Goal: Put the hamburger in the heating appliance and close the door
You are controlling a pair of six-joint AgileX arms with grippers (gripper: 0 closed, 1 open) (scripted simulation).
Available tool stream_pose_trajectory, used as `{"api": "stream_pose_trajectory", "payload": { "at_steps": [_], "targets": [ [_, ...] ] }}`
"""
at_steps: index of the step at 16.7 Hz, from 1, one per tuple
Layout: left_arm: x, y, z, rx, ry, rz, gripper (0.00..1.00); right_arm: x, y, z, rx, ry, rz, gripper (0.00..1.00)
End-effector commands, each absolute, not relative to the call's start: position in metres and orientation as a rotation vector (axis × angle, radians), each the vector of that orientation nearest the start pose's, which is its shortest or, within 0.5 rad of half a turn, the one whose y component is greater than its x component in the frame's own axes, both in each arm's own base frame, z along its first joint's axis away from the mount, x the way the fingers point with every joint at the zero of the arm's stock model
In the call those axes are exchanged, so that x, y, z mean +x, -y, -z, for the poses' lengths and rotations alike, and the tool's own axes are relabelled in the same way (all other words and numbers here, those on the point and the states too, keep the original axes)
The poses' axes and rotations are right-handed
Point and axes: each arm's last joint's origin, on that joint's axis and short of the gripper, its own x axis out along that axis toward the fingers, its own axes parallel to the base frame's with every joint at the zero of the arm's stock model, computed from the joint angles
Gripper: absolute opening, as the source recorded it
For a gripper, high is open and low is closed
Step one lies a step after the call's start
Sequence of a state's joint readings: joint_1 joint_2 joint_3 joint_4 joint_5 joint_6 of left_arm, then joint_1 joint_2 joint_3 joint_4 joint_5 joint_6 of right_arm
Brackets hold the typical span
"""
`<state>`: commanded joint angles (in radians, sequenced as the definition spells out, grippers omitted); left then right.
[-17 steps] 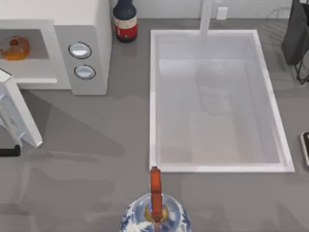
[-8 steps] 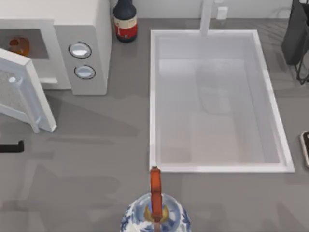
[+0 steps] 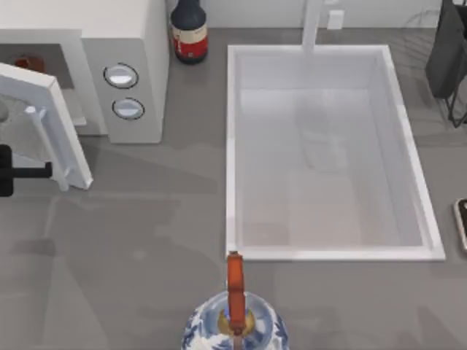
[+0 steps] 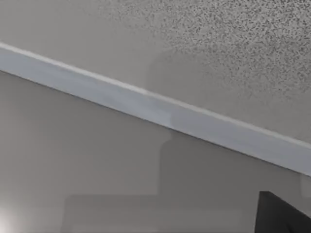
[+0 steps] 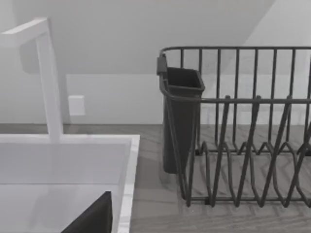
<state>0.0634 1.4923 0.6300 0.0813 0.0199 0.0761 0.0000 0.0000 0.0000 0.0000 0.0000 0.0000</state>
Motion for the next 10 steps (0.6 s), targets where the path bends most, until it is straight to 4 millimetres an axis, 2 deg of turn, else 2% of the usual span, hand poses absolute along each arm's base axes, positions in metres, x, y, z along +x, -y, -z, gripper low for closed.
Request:
{"api": "stream_pose_trajectory", "payload": {
  "at_steps": [3, 8, 10],
  "targets": [
    [0.294, -0.016, -0.143, 0.033, -0.770, -0.018, 0.00, 0.106, 0.001, -0.160, 0.000, 0.000, 0.000, 1.00],
    [0.294, -0.017, -0.143, 0.031, -0.772, -0.021, 0.00, 0.106, 0.001, -0.160, 0.000, 0.000, 0.000, 1.00],
    [0.304, -0.017, -0.143, 0.033, -0.774, -0.017, 0.00, 0.106, 0.001, -0.160, 0.000, 0.000, 0.000, 1.00]
  ]
}}
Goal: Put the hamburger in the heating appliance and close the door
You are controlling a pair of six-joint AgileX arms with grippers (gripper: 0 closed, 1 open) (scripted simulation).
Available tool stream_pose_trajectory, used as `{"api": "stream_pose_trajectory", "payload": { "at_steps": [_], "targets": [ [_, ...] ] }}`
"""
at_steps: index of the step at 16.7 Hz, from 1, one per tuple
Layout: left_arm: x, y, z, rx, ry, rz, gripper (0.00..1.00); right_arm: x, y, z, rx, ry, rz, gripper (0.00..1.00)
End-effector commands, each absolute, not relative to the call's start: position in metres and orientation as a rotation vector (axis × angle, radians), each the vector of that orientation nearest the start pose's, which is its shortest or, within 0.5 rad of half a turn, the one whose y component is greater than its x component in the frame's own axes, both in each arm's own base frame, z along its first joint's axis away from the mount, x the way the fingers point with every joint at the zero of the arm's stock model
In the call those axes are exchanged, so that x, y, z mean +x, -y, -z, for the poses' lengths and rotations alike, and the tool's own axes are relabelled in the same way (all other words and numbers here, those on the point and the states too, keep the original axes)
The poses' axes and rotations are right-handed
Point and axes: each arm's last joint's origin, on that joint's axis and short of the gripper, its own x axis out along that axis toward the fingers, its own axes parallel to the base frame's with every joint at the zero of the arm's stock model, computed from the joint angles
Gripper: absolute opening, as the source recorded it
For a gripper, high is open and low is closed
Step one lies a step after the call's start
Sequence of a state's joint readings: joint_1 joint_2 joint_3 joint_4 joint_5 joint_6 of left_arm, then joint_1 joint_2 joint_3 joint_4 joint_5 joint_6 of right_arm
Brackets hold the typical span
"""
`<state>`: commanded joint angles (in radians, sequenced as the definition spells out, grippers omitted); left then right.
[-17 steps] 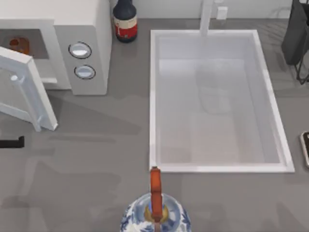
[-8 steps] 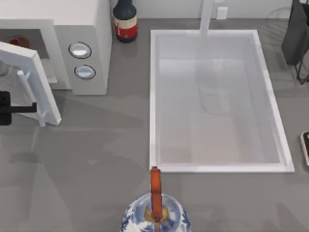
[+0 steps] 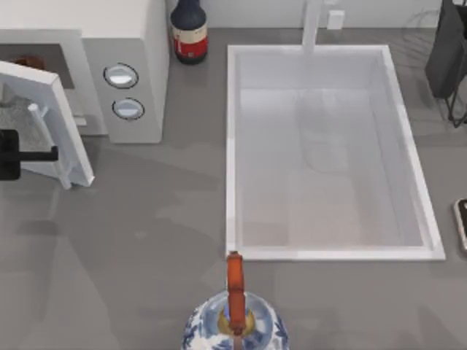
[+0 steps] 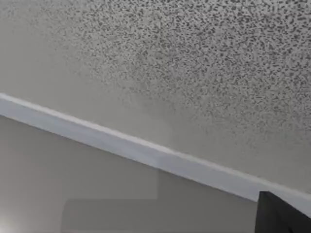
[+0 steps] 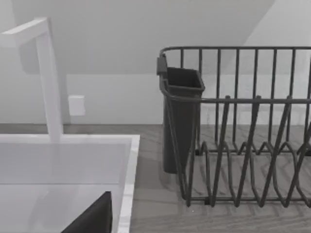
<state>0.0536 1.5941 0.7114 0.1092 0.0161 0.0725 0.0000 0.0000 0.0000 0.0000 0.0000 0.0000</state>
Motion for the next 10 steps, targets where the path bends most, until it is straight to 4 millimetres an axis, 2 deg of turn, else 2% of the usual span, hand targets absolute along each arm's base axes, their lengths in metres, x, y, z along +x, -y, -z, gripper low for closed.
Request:
{"api": "stream_pose_trajectory", "payload": {
  "at_steps": [6, 8, 10],
  "targets": [
    [0.374, -0.017, -0.138, 0.031, -0.771, -0.023, 0.00, 0.106, 0.001, -0.160, 0.000, 0.000, 0.000, 1.00],
    [0.389, -0.016, -0.135, 0.031, -0.771, -0.022, 0.00, 0.106, 0.001, -0.160, 0.000, 0.000, 0.000, 1.00],
    [0.393, -0.016, -0.133, 0.031, -0.771, -0.023, 0.00, 0.106, 0.001, -0.160, 0.000, 0.000, 0.000, 1.00]
  ]
}}
